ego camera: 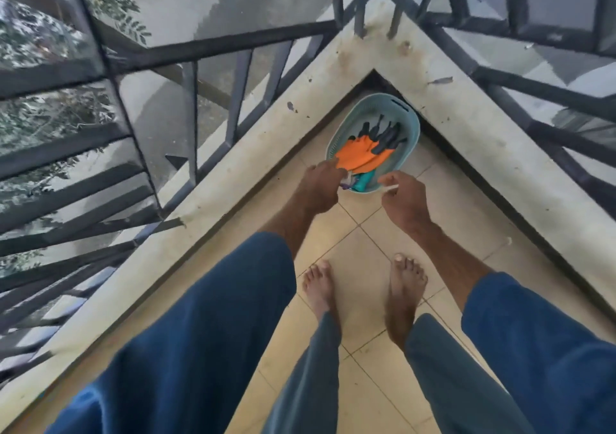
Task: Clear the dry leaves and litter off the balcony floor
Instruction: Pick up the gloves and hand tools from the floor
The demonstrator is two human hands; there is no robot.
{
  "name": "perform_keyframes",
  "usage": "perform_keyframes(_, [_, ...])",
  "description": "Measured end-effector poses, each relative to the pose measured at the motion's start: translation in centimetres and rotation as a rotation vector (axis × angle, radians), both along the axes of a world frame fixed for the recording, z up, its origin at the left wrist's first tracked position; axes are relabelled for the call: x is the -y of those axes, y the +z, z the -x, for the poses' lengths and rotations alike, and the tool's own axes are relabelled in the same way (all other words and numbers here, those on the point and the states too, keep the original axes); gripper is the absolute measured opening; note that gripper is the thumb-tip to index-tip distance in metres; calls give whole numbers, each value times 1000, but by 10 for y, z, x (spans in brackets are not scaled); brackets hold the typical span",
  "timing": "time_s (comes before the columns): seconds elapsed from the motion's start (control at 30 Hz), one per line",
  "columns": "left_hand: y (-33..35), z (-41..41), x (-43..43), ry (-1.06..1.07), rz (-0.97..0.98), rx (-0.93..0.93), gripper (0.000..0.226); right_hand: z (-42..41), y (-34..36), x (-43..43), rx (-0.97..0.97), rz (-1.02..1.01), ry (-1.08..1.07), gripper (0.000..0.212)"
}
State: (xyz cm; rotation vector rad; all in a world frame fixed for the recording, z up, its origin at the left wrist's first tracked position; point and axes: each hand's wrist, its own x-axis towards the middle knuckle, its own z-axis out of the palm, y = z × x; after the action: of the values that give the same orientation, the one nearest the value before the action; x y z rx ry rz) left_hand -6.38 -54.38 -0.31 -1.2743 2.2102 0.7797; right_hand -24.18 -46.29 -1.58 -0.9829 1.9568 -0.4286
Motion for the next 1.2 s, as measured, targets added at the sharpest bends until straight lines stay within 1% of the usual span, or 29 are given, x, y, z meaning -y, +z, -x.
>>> perform_keyframes(0.07, [31, -4, -21, 56, -14, -23, 43, -9, 28, 0, 16, -33, -11, 38])
perform_keyframes(0.1, [59, -10, -30, 109, -30, -54, 40, -13, 52, 0, 25, -42, -5, 37])
perform_keyframes(0.13, [76, -18, -41, 152, -53, -71, 38, -17, 71, -2, 35, -58, 10, 37])
perform_keyframes(0.17, [108, -25, -53, 195, -86, -83, 36, -23, 100, -4, 46, -64, 41, 36])
perform_keyframes(0.23, [156, -36, -81, 295, -156, -85, 36, -34, 145, -10, 64, -73, 97, 34])
perform_keyframes(0.27, [192, -46, -95, 470, -192, -79, 39, -44, 182, -12, 86, -82, 140, 33])
perform_keyframes(0.33, [242, -59, -124, 791, -274, -58, 47, -57, 247, -21, 108, -106, 221, 32])
perform_keyframes(0.37, [268, -66, -137, 854, -306, -47, 49, -65, 274, -27, 117, -106, 267, 32])
perform_keyframes(0.4, [293, -73, -147, 889, -308, -10, 46, -72, 294, -33, 137, -94, 296, 33])
perform_keyframes(0.43, [324, -77, -160, 933, -300, -30, 44, -78, 324, -40, 159, -89, 342, 34])
perform_keyframes(0.5, [374, -88, -190, 913, -157, -107, 50, -89, 363, -56, 180, -98, 427, 37])
perform_keyframes(0.57, [415, -94, -215, 1014, -131, -122, 44, -97, 386, -68, 168, -100, 534, 40])
perform_keyframes(0.6, [441, -100, -232, 1103, -107, -156, 41, -106, 408, -74, 164, -107, 609, 40])
perform_keyframes(0.63, [457, -105, -245, 1131, -104, -190, 41, -111, 412, -82, 169, -103, 659, 39])
perform_keyframes(0.67, [479, -113, -264, 1211, -77, -225, 36, -123, 427, -92, 175, -94, 732, 40])
perform_keyframes(0.73, [491, -121, -299, 1373, -28, -254, 21, -139, 460, -108, 182, -81, 836, 40])
perform_keyframes(0.83, [517, -137, -367, 1756, 28, -325, 21, -186, 522, -141, 175, -141, 1088, 26])
perform_keyframes(0.9, [525, -141, -408, 1860, 103, -341, 20, -212, 543, -160, 178, -144, 1232, 21])
perform_keyframes(0.93, [528, -143, -438, 1945, 144, -333, 19, -228, 553, -176, 182, -172, 1314, 20])
perform_keyframes(1.0, [531, -152, -489, 2072, 141, -312, 18, -262, 568, -203, 173, -213, 1426, 20])
perform_keyframes(1.1, [532, -171, -553, 2229, 158, -334, 18, -316, 582, -237, 167, -206, 1549, 21])
perform_keyframes(1.2, [540, -198, -606, 2361, 192, -350, 18, -372, 589, -278, 159, -225, 1615, 19])
